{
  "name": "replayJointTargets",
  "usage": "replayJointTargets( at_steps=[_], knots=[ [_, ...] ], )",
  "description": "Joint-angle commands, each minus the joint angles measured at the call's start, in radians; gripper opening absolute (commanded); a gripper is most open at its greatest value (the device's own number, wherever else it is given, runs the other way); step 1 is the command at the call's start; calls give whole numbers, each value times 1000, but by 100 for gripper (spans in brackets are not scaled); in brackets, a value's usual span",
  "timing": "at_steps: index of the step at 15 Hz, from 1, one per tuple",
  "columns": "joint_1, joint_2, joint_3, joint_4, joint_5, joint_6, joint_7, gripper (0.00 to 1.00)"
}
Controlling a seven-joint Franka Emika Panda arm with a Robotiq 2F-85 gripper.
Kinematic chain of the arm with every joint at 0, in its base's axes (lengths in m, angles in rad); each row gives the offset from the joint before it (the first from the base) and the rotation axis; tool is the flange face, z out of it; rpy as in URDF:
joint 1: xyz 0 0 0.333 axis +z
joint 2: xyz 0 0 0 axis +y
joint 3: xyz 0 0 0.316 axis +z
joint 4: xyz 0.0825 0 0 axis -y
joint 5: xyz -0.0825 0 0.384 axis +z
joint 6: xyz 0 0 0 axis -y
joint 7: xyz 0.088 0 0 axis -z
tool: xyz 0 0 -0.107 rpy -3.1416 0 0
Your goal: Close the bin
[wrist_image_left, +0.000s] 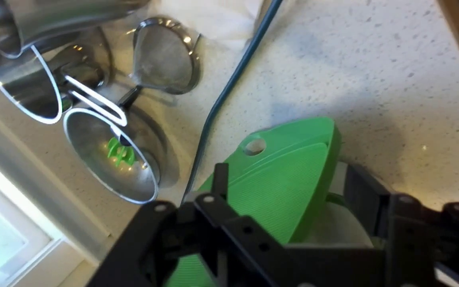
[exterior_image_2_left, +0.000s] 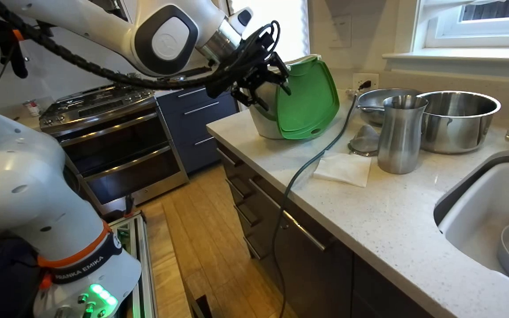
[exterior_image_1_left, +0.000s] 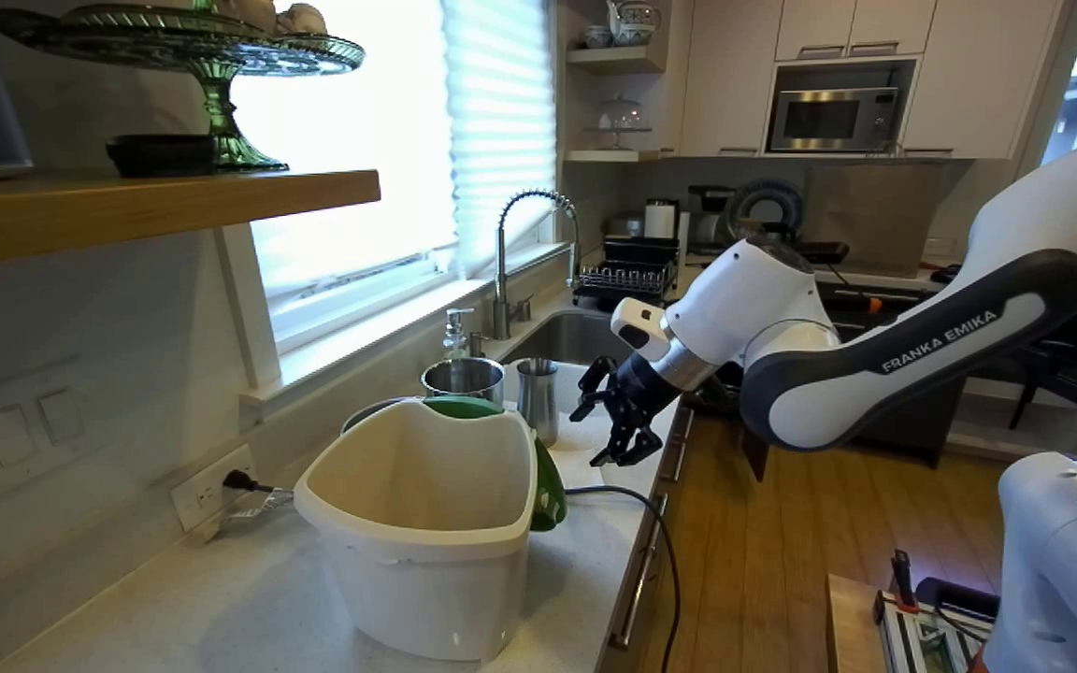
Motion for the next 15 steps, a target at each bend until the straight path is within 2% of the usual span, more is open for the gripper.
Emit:
replayJointTargets(
  at_steps=[1,3,9,12,15],
  knots=[
    [113,-26,-94,-11,154,-92,-15,100],
    [167,-15,-136,-9,252,-84,-26,100],
    [289,30,-232,1,446,-6,-84,100],
    [389,59,-303,13,532,59,-137,100],
    [467,99,-362,24,570,125,-182,100]
  ],
)
